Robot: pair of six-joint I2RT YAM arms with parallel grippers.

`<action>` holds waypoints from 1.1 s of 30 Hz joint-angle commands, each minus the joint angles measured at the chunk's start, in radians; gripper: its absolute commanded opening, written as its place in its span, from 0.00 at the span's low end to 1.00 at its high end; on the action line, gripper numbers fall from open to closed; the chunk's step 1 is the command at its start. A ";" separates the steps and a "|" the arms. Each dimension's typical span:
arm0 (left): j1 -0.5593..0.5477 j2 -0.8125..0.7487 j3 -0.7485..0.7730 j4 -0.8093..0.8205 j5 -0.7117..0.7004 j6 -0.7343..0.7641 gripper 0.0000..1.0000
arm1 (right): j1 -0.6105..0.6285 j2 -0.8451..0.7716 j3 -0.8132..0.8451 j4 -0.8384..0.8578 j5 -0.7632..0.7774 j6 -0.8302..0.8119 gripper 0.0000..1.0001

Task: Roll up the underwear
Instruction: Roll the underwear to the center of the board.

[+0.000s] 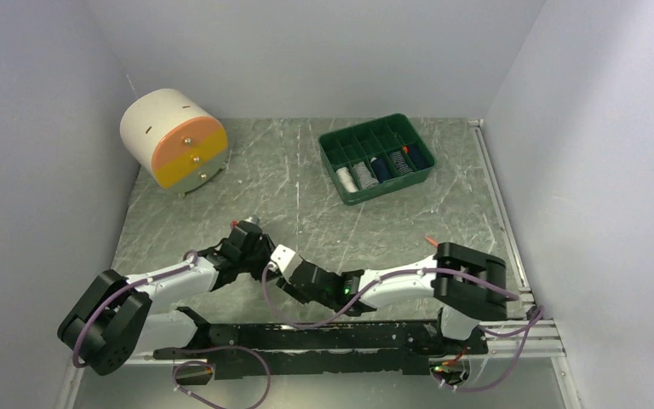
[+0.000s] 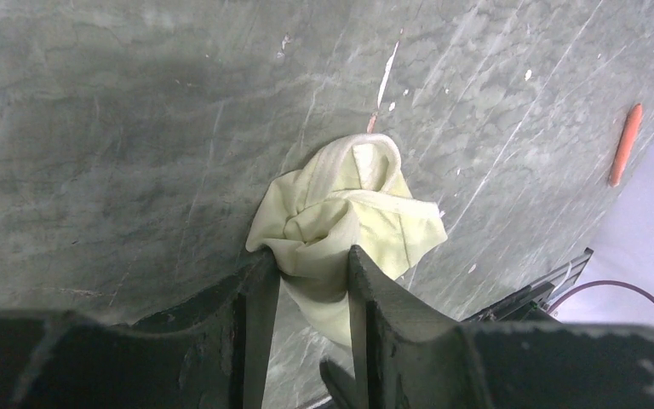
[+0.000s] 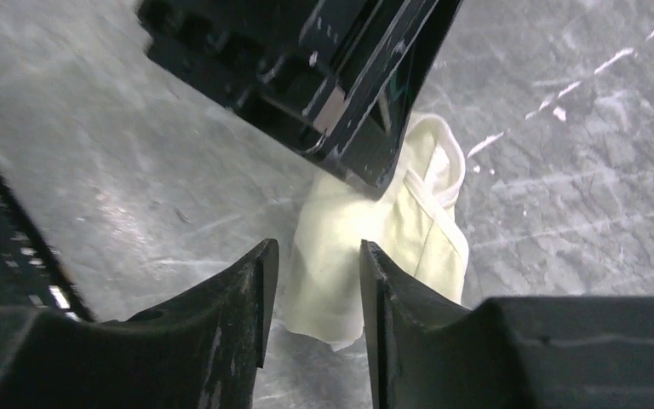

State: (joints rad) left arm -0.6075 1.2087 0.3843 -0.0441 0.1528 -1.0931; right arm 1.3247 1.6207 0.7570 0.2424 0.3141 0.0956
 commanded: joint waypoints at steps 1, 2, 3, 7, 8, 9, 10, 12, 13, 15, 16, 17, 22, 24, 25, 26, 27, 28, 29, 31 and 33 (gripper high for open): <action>-0.008 0.029 -0.017 -0.129 -0.055 0.034 0.40 | 0.019 0.066 0.039 -0.042 0.149 -0.048 0.40; -0.008 0.027 -0.018 -0.130 -0.057 0.033 0.40 | 0.021 0.073 0.034 -0.038 0.154 -0.041 0.37; -0.008 0.023 -0.021 -0.132 -0.055 0.032 0.40 | 0.022 0.080 0.032 -0.040 0.168 -0.028 0.34; -0.008 0.005 -0.028 -0.132 -0.053 0.026 0.42 | 0.019 0.078 0.004 -0.034 0.180 0.018 0.16; -0.008 -0.001 -0.029 -0.130 -0.051 0.026 0.44 | 0.012 0.071 -0.011 -0.019 0.131 0.023 0.13; -0.008 -0.008 -0.029 -0.127 -0.048 0.023 0.47 | -0.003 0.062 -0.028 -0.004 0.070 0.035 0.11; -0.008 -0.014 -0.029 -0.123 -0.042 0.022 0.50 | -0.023 0.056 -0.044 0.012 0.016 0.061 0.09; -0.008 -0.029 -0.028 -0.115 -0.033 0.019 0.58 | -0.076 0.036 -0.099 0.072 -0.111 0.120 0.07; -0.008 -0.038 -0.028 -0.108 -0.030 0.019 0.62 | -0.121 0.023 -0.133 0.118 -0.187 0.147 0.06; -0.007 -0.059 -0.028 -0.093 -0.027 0.018 0.67 | -0.202 0.001 -0.214 0.247 -0.367 0.215 0.06; -0.008 -0.069 -0.032 -0.080 -0.020 0.016 0.68 | -0.244 -0.004 -0.260 0.329 -0.444 0.262 0.06; -0.008 -0.076 -0.036 -0.060 -0.014 0.017 0.69 | -0.279 -0.003 -0.301 0.413 -0.510 0.305 0.07; -0.008 -0.070 -0.033 0.003 0.008 0.030 0.70 | -0.409 0.058 -0.390 0.657 -0.710 0.459 0.09; -0.008 -0.047 -0.021 0.011 0.008 0.038 0.69 | -0.441 0.088 -0.393 0.695 -0.748 0.493 0.10; -0.007 -0.032 -0.014 0.017 0.011 0.043 0.69 | -0.454 0.102 -0.392 0.710 -0.766 0.502 0.10; -0.008 -0.016 -0.005 0.021 0.014 0.046 0.69 | -0.464 0.114 -0.389 0.715 -0.777 0.509 0.10; -0.008 -0.002 0.003 0.027 0.018 0.050 0.68 | -0.471 0.125 -0.384 0.717 -0.783 0.515 0.11; -0.008 0.013 0.012 0.034 0.021 0.053 0.68 | -0.478 0.135 -0.381 0.716 -0.788 0.519 0.11; -0.007 0.029 0.019 0.036 0.021 0.057 0.68 | -0.484 0.145 -0.376 0.714 -0.799 0.523 0.11; -0.008 0.048 0.032 0.036 0.018 0.066 0.68 | -0.497 0.160 -0.378 0.726 -0.803 0.531 0.12; -0.008 0.070 0.045 0.036 0.011 0.072 0.66 | -0.507 0.163 -0.385 0.739 -0.802 0.543 0.14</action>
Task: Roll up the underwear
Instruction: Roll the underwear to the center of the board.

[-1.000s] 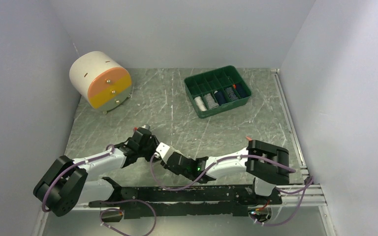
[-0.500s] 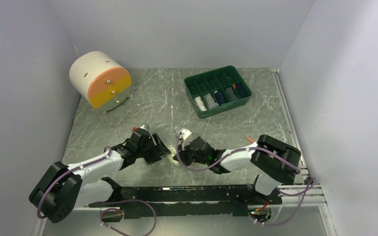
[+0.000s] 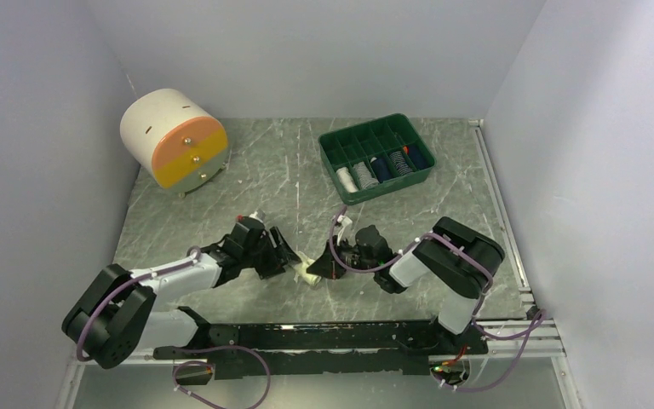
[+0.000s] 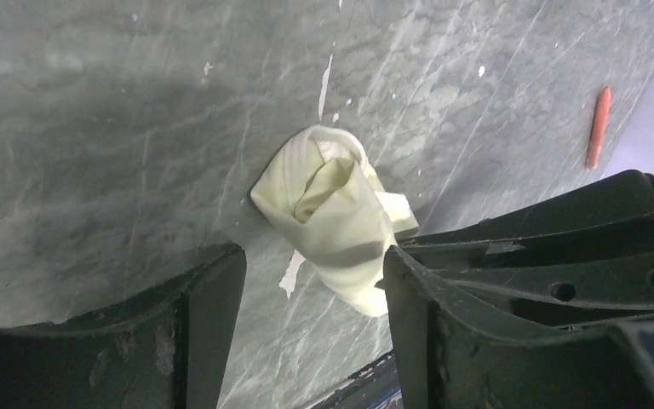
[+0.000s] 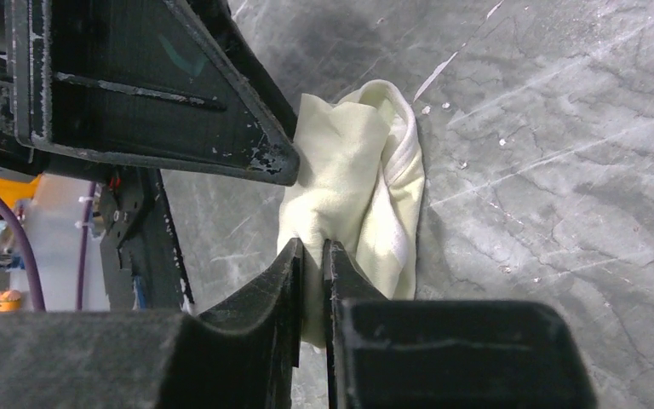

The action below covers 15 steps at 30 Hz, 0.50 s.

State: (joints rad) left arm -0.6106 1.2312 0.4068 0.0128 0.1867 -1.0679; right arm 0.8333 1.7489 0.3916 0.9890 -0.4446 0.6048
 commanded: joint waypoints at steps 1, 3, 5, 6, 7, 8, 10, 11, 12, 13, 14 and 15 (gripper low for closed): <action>-0.004 0.061 0.029 -0.032 -0.032 0.049 0.64 | -0.018 0.031 -0.020 -0.011 -0.042 0.035 0.17; -0.005 0.098 0.042 -0.066 -0.048 0.053 0.54 | -0.019 -0.003 -0.008 -0.054 -0.037 0.018 0.25; -0.006 0.134 0.036 -0.092 -0.062 0.043 0.46 | -0.018 -0.058 0.020 -0.149 -0.020 -0.024 0.33; -0.006 0.150 0.020 -0.079 -0.059 0.037 0.45 | -0.017 -0.089 0.041 -0.215 -0.002 -0.047 0.37; -0.007 0.158 0.006 -0.059 -0.054 0.028 0.46 | -0.016 -0.125 0.060 -0.303 0.020 -0.087 0.40; -0.008 0.162 -0.007 -0.050 -0.053 0.019 0.46 | -0.013 -0.159 0.080 -0.369 0.047 -0.122 0.41; -0.012 0.158 -0.018 -0.052 -0.060 0.013 0.47 | -0.006 -0.234 0.130 -0.499 0.113 -0.192 0.44; -0.014 0.152 -0.016 -0.060 -0.067 0.014 0.47 | 0.000 -0.266 0.152 -0.559 0.160 -0.228 0.45; -0.014 0.149 -0.014 -0.066 -0.073 0.017 0.47 | 0.011 -0.296 0.175 -0.618 0.203 -0.261 0.45; -0.015 0.143 -0.009 -0.073 -0.076 0.018 0.47 | 0.038 -0.318 0.199 -0.669 0.251 -0.303 0.45; -0.015 0.140 -0.005 -0.079 -0.080 0.021 0.47 | 0.066 -0.338 0.223 -0.723 0.311 -0.340 0.45; -0.015 0.139 0.000 -0.085 -0.083 0.022 0.47 | 0.096 -0.346 0.244 -0.762 0.370 -0.367 0.45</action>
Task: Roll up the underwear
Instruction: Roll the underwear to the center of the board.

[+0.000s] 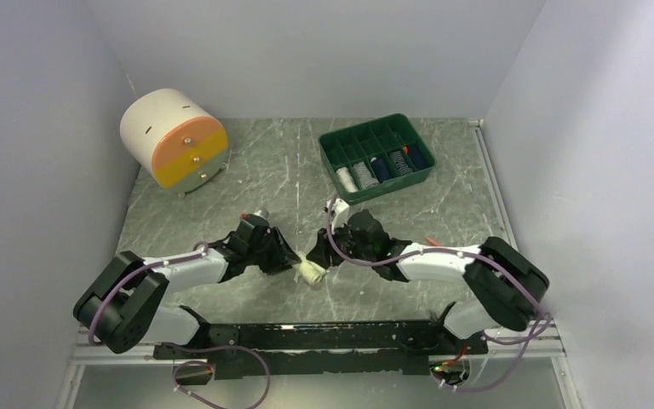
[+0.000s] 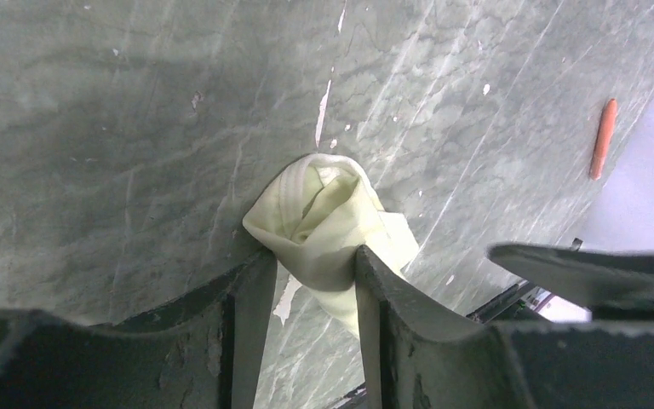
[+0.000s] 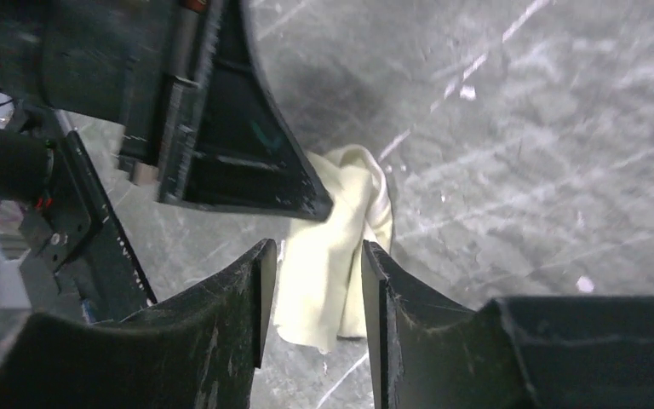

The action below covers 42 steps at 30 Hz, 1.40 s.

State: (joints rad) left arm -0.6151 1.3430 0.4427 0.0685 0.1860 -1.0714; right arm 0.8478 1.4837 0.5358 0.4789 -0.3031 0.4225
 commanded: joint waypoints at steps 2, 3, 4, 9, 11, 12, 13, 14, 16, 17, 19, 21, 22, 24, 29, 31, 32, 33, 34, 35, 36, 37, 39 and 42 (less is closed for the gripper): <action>-0.012 0.026 -0.026 -0.157 -0.086 0.028 0.47 | 0.153 -0.080 0.141 -0.320 0.362 -0.217 0.42; -0.012 0.025 -0.023 -0.160 -0.086 0.030 0.47 | 0.196 -0.074 0.155 -0.334 0.424 -0.229 0.42; -0.012 0.025 -0.021 -0.159 -0.084 0.030 0.47 | 0.236 -0.066 0.166 -0.341 0.487 -0.242 0.42; -0.012 0.028 -0.023 -0.153 -0.074 0.030 0.46 | 0.365 0.014 0.202 -0.340 0.694 -0.271 0.42; -0.012 0.028 -0.029 -0.151 -0.067 0.028 0.46 | 0.412 0.051 0.236 -0.386 0.779 -0.264 0.42; -0.012 0.026 -0.032 -0.150 -0.064 0.027 0.46 | 0.425 0.070 0.248 -0.405 0.812 -0.261 0.42; -0.013 0.023 -0.035 -0.148 -0.066 0.024 0.46 | 0.436 0.086 0.249 -0.407 0.829 -0.266 0.42; -0.013 0.020 -0.038 -0.144 -0.066 0.022 0.47 | 0.440 0.101 0.244 -0.400 0.832 -0.272 0.42; -0.013 0.018 -0.041 -0.133 -0.059 0.021 0.47 | 0.443 0.124 0.228 -0.365 0.809 -0.286 0.39; -0.013 0.020 -0.039 -0.134 -0.057 0.021 0.47 | 0.444 0.136 0.227 -0.356 0.807 -0.276 0.35; -0.014 0.023 -0.030 -0.149 -0.058 0.025 0.48 | 0.442 0.135 0.208 -0.320 0.784 -0.255 0.20; -0.012 0.016 -0.027 -0.152 -0.057 0.027 0.51 | 0.426 0.124 0.179 -0.286 0.745 -0.235 0.13; -0.013 0.007 -0.032 -0.138 -0.051 0.027 0.53 | 0.403 0.119 0.163 -0.266 0.682 -0.219 0.11; -0.012 -0.019 -0.045 -0.094 -0.028 0.025 0.59 | 0.334 0.107 0.120 -0.210 0.517 -0.170 0.09; -0.013 -0.063 -0.042 -0.017 0.007 0.041 0.70 | 0.151 0.093 -0.064 0.090 0.077 -0.020 0.09; -0.012 -0.059 -0.029 -0.002 0.014 0.053 0.71 | 0.088 0.113 -0.102 0.180 -0.031 0.020 0.09; -0.013 -0.051 -0.020 0.000 0.014 0.053 0.71 | 0.064 0.129 -0.110 0.210 -0.085 0.034 0.09; -0.013 -0.041 -0.012 0.001 0.014 0.051 0.71 | 0.044 0.149 -0.114 0.241 -0.142 0.046 0.10; -0.014 -0.027 -0.002 0.004 0.017 0.053 0.71 | 0.026 0.167 -0.119 0.270 -0.184 0.061 0.10; -0.014 -0.012 0.010 0.004 0.016 0.059 0.70 | 0.010 0.187 -0.126 0.305 -0.210 0.082 0.10; -0.013 0.004 0.027 -0.011 0.008 0.064 0.70 | -0.007 0.208 -0.132 0.337 -0.233 0.107 0.11; -0.014 0.018 0.046 -0.033 -0.004 0.072 0.70 | -0.023 0.227 -0.132 0.361 -0.256 0.131 0.11; -0.014 0.041 0.078 -0.066 -0.028 0.090 0.69 | -0.038 0.242 -0.109 0.335 -0.274 0.138 0.13; -0.015 0.082 0.107 -0.109 -0.050 0.108 0.63 | -0.041 0.229 -0.089 0.300 -0.269 0.118 0.14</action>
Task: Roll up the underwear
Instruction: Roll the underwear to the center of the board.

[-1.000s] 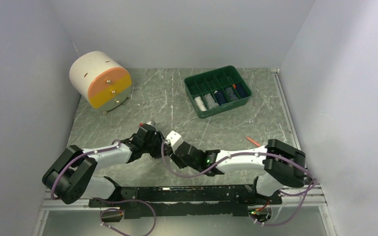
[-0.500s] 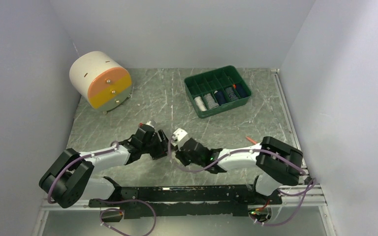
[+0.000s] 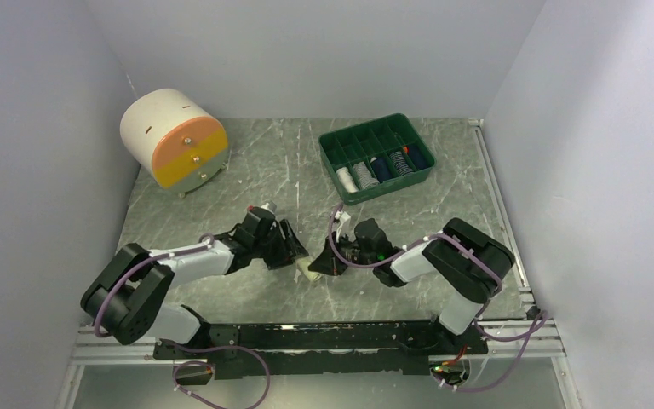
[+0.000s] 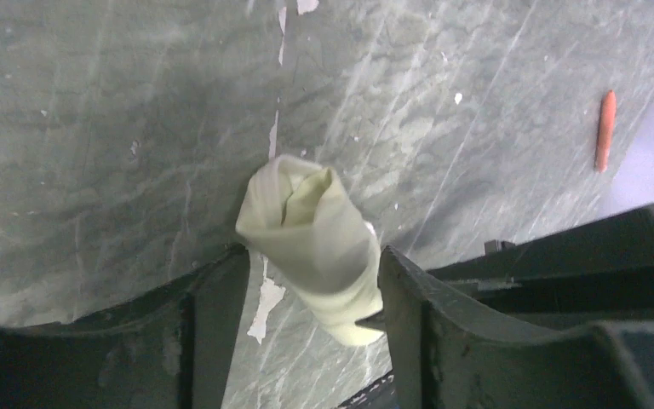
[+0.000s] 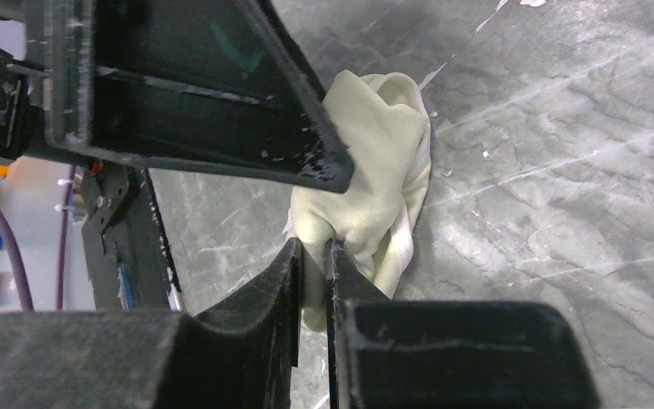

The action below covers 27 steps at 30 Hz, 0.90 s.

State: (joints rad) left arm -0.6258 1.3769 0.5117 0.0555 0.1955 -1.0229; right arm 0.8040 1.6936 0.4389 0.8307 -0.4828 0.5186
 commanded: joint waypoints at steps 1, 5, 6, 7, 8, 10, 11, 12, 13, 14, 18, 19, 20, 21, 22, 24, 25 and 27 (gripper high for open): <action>-0.004 0.061 0.046 -0.109 -0.065 0.063 0.59 | -0.003 0.013 0.015 -0.078 -0.077 0.016 0.15; -0.014 0.095 0.037 -0.096 -0.066 0.062 0.42 | -0.024 -0.009 0.064 -0.185 -0.056 -0.029 0.19; -0.016 0.102 0.035 -0.094 -0.065 0.059 0.40 | -0.023 -0.020 0.083 -0.231 -0.039 -0.052 0.21; -0.017 0.108 0.033 -0.097 -0.064 0.056 0.37 | -0.022 -0.031 0.111 -0.280 -0.013 -0.074 0.23; -0.018 0.109 0.034 -0.104 -0.062 0.053 0.34 | -0.015 -0.044 0.131 -0.336 0.030 -0.099 0.27; -0.018 0.092 0.022 -0.112 -0.068 0.046 0.32 | 0.010 -0.076 0.177 -0.468 0.166 -0.153 0.32; -0.017 0.078 0.010 -0.106 -0.069 0.038 0.32 | 0.028 -0.094 0.194 -0.513 0.215 -0.185 0.35; -0.016 0.065 -0.001 -0.096 -0.067 0.032 0.32 | 0.054 -0.118 0.206 -0.545 0.269 -0.207 0.38; -0.018 0.057 -0.006 -0.091 -0.066 0.028 0.32 | 0.088 -0.142 0.214 -0.568 0.324 -0.228 0.41; -0.018 0.051 -0.005 -0.097 -0.067 0.024 0.32 | 0.123 -0.168 0.221 -0.584 0.384 -0.252 0.43; -0.018 0.049 0.021 -0.153 -0.080 0.023 0.31 | 0.292 -0.231 0.260 -0.637 0.660 -0.353 0.45; -0.018 0.049 0.025 -0.160 -0.081 0.023 0.31 | 0.318 -0.236 0.269 -0.641 0.716 -0.367 0.46; -0.018 0.047 0.029 -0.167 -0.083 0.023 0.31 | 0.345 -0.233 0.277 -0.644 0.762 -0.387 0.46; -0.018 0.047 0.031 -0.168 -0.083 0.023 0.31 | 0.367 -0.224 0.288 -0.649 0.809 -0.401 0.46; -0.017 0.047 0.030 -0.168 -0.083 0.024 0.31 | 0.381 -0.207 0.301 -0.659 0.840 -0.410 0.46; -0.017 0.049 0.028 -0.168 -0.078 0.018 0.31 | 0.398 -0.162 0.323 -0.674 0.874 -0.415 0.45; -0.017 0.052 0.027 -0.165 -0.076 0.017 0.31 | 0.413 -0.139 0.334 -0.685 0.894 -0.410 0.44; -0.017 0.059 0.029 -0.163 -0.068 0.017 0.31 | 0.438 -0.107 0.349 -0.699 0.936 -0.408 0.42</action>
State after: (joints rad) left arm -0.6365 1.4239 0.5461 0.0113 0.1562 -1.0164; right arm 1.2076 1.5227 0.7395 0.1947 0.2653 0.1516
